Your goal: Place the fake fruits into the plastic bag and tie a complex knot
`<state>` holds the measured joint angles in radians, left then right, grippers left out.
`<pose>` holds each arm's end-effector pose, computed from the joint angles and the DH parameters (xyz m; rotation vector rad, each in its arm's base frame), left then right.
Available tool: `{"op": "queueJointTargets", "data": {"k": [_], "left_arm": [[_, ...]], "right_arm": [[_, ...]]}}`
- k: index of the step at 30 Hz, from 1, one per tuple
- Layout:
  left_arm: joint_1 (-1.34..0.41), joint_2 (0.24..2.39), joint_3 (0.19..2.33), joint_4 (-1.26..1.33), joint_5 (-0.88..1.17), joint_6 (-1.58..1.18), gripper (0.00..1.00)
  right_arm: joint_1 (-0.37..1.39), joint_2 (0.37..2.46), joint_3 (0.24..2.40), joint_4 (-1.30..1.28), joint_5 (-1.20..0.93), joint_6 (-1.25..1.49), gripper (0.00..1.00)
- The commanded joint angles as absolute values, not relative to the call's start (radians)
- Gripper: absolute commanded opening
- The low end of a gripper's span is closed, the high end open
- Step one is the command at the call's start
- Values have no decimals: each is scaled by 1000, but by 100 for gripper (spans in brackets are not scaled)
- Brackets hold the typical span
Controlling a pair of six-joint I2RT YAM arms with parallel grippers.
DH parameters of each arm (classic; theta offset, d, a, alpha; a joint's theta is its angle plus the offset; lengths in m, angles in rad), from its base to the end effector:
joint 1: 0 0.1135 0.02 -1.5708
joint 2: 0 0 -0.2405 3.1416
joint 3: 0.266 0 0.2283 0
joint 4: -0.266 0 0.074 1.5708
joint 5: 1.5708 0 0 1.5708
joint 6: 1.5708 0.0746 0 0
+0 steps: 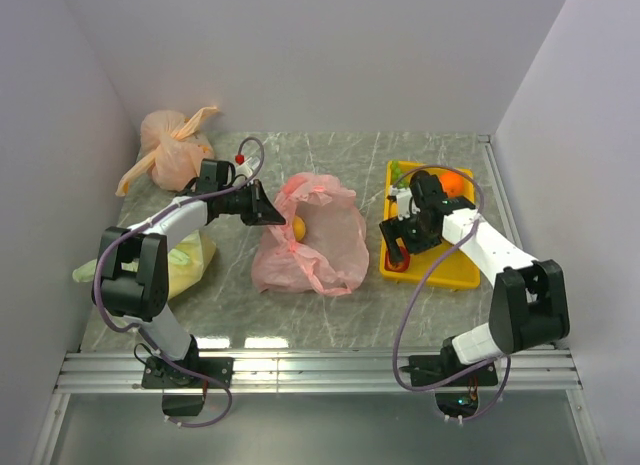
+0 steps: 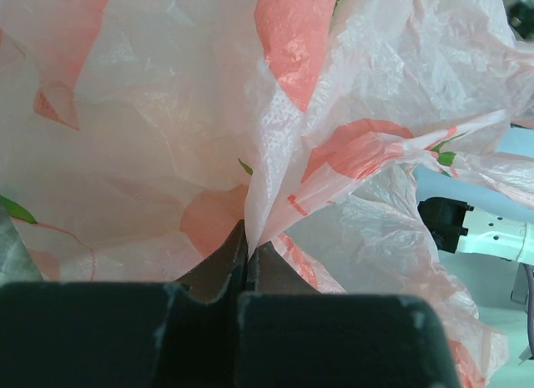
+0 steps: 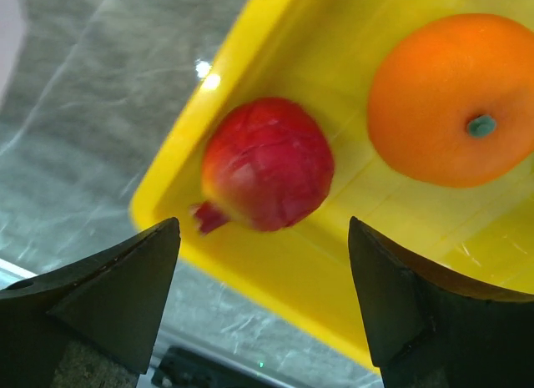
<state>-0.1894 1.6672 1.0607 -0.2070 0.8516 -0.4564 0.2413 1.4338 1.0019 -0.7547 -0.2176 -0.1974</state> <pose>0.3262 -0.1197 0.1872 0.1083 2.4044 -1.3178 0.2558 0.0795 0.1779 -0.6545 2.6678 0.3116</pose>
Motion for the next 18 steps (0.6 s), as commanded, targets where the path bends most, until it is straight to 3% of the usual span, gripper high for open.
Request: {"op": "queueJointTargets", "data": {"k": [1, 13, 18], "left_arm": [[-186, 1675, 1106, -213, 867, -428, 0], [-186, 1664, 1080, -199, 857, -431, 1], [-186, 1667, 1083, -196, 856, -431, 1]], "right_arm": [[242, 1465, 999, -650, -138, -152, 88], [212, 1569, 1000, -641, -178, -124, 82], [178, 1510, 1069, -732, -227, -167, 61]]}}
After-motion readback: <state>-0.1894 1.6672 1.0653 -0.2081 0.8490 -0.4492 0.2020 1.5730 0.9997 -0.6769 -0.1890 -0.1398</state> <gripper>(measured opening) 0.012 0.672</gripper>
